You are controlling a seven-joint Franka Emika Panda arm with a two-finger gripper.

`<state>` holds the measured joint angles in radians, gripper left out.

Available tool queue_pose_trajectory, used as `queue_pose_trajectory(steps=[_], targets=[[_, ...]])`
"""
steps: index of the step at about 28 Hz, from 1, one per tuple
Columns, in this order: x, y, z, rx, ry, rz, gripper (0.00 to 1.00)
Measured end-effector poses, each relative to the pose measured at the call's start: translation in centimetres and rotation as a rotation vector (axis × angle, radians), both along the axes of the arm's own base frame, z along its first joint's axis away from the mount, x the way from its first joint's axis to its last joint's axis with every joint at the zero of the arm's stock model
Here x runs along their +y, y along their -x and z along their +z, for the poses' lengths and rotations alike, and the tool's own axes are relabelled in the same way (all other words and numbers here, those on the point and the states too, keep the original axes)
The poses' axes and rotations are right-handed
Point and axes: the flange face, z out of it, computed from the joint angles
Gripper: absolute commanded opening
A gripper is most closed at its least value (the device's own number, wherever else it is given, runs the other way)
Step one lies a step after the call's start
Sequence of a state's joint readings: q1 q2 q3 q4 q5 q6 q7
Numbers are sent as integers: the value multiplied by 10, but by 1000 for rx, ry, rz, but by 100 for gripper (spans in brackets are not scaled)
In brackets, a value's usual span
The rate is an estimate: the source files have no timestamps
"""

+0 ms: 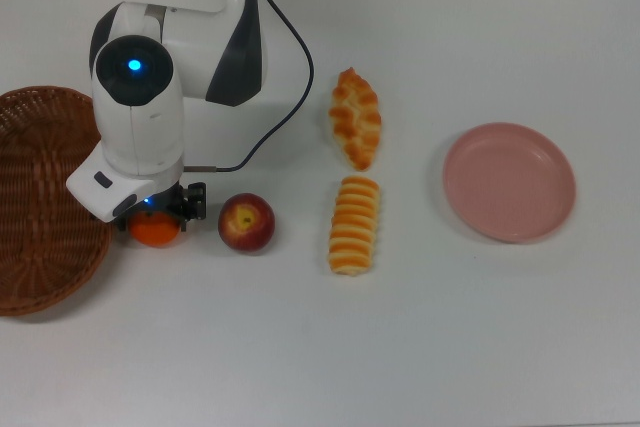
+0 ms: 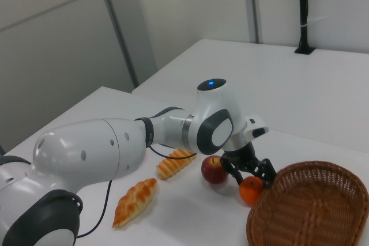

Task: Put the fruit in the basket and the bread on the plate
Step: 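Grasp the orange with the gripper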

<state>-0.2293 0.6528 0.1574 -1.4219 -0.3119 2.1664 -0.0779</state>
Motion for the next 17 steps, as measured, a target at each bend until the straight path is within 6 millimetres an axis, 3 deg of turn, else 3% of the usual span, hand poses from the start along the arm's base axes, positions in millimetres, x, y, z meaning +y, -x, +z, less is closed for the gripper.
queue_pose_trajectory(steps=[8,17], targets=[[2,-1,5,-8,1,3,0],[22,-3,11,-17,2,29,0]])
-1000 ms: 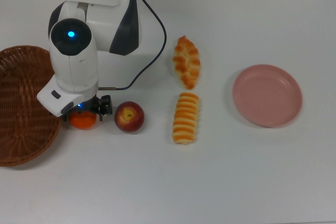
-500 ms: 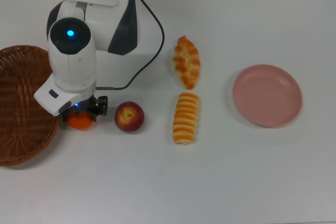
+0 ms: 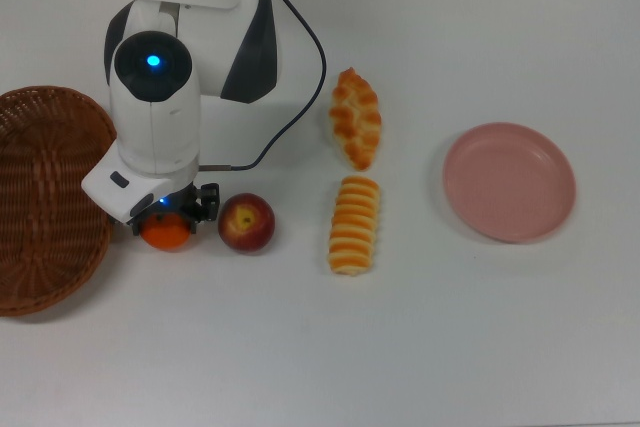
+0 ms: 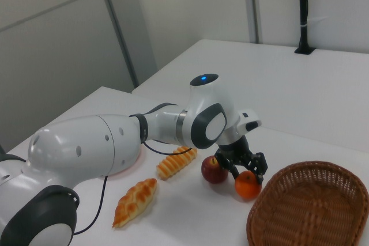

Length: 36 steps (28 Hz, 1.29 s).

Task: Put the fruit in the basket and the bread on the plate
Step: 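Grasp the orange with the gripper, then lift the orange and release it into the basket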

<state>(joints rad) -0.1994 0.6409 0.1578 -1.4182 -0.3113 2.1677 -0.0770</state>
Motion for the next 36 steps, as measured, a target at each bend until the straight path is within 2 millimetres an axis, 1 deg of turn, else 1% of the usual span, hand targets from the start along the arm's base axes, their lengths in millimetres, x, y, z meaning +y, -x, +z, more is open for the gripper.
queue_pose_trajectory(steps=[2,6,9,11,12,15,17,18,19,21,22,25,26,27,30,31,35,36], targets=[[2,-1,3,-6,-2,-1,0],[5,-2,18,-30,-17,-13,0],[0,-2,41,-66,-49,-42,0],[-7,-1,57,-90,-69,-66,0],[-15,1,70,-109,-78,-85,0],[-39,7,94,-144,-83,-125,0],[-58,12,106,-162,-77,-153,0],[-73,15,112,-169,-72,-173,0],[-83,18,114,-172,-67,-188,0],[-104,23,114,-171,-57,-217,0],[-119,27,111,-166,-47,-238,0],[-141,33,101,-148,-33,-267,0],[-146,34,96,-141,-29,-271,3],[-150,35,89,-128,-22,-275,9],[-152,36,74,-102,-2,-266,28],[-151,35,65,-85,7,-258,30],[-150,35,35,-37,25,-242,31],[-151,36,24,-19,34,-236,34]])
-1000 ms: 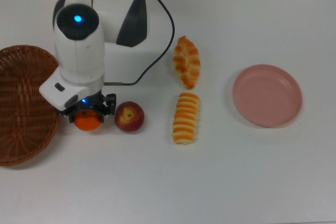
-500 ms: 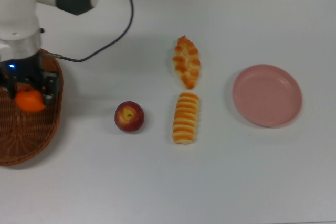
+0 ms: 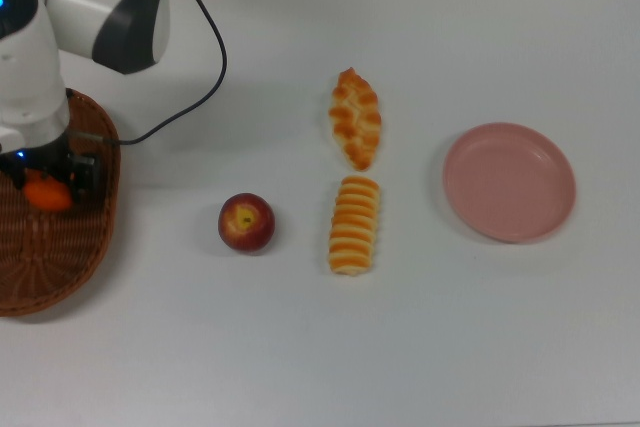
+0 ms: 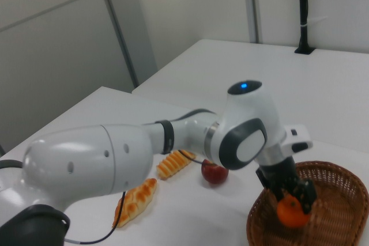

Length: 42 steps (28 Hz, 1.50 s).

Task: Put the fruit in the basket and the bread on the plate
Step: 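Lift the orange and release it into the basket, then move the gripper to the striped bread roll and grasp it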

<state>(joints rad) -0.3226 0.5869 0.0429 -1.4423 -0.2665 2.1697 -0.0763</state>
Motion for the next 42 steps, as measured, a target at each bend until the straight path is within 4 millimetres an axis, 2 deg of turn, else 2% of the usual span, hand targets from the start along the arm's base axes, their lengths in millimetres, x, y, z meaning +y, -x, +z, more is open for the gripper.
queue_pose_trajectory(steps=[1,2,3,4,8,16,20,23,25,27,30,31,35,36,42], targets=[[-1,0,-6,10,4,2,44],[-2,1,-11,19,7,3,65],[-3,1,-14,24,9,4,96],[-4,1,-17,28,11,3,100],[-8,2,-16,28,16,-2,100],[-14,0,4,-10,13,-19,100],[-6,-2,32,-62,-20,-31,100],[11,-5,56,-100,-36,-16,100],[47,-11,79,-133,-56,26,100],[76,-15,89,-145,-69,61,100],[129,-21,93,-147,-90,129,100],[154,-23,92,-136,-100,158,100],[224,-20,82,-67,-122,239,100],[248,-17,79,-40,-125,269,100],[339,0,59,41,-130,372,100]])
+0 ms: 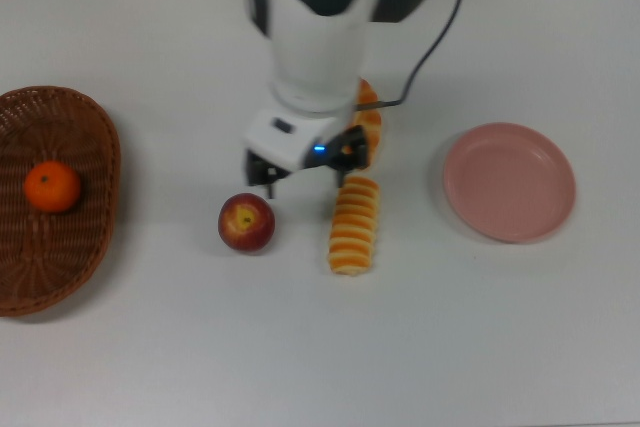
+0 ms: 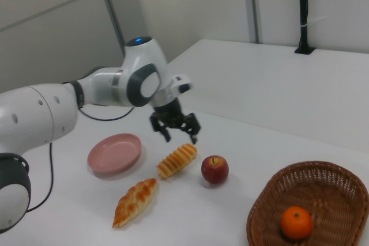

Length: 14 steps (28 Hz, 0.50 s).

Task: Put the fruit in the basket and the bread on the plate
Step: 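Move the gripper to the striped bread roll and grasp it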

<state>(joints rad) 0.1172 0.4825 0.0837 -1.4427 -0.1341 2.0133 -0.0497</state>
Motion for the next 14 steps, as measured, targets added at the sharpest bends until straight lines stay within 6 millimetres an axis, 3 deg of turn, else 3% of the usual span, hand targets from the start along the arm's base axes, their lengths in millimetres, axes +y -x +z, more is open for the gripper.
queue_pose_trajectory(steps=[6,11,13,14], targets=[[62,13,-48,61,25,93,100],[81,15,-90,77,98,160,97],[83,14,-100,83,117,174,70],[83,14,-104,86,124,178,26]])
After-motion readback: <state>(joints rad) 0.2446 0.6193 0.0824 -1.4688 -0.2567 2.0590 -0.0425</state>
